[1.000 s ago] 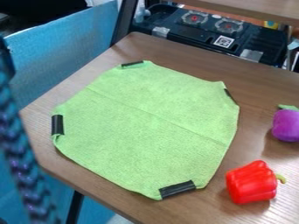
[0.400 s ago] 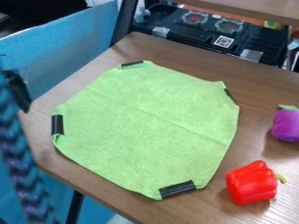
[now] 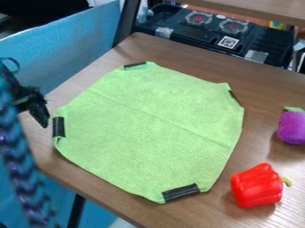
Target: Fold the cloth from left to right
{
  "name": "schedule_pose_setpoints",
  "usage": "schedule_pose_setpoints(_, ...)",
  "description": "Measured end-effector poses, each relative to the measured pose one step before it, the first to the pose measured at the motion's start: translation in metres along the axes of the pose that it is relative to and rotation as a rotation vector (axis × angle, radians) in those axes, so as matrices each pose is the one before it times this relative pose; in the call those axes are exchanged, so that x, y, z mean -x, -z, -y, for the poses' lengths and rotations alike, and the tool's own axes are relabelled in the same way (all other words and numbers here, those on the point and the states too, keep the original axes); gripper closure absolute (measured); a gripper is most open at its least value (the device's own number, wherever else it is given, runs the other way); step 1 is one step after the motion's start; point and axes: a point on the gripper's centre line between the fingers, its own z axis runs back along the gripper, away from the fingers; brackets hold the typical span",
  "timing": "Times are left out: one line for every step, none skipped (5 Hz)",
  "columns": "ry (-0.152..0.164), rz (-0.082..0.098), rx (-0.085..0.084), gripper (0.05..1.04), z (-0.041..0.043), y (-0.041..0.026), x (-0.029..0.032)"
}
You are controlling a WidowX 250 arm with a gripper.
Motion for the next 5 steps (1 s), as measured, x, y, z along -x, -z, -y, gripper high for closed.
schedule_pose_setpoints(0.0130,0.0118,-0.0168,0.084,0.01149,0.00705,0.00000)
schedule_pose_setpoints(-0.0083,0.0071,-0.0093,0.084,0.00598,0.00330,-0.00004)
schedule_pose_setpoints(0.0022,0.0100,-0.0134,0.113,0.00744,0.00446,-0.00154)
schedule_pose_setpoints(-0.0104,0.0091,-0.0305,0.418,0.00053,0.00878,-0.00435)
schedule_pose_setpoints(-0.0093,0.0280,-0.0341,0.717,-0.00337,0.00665,-0.00704)
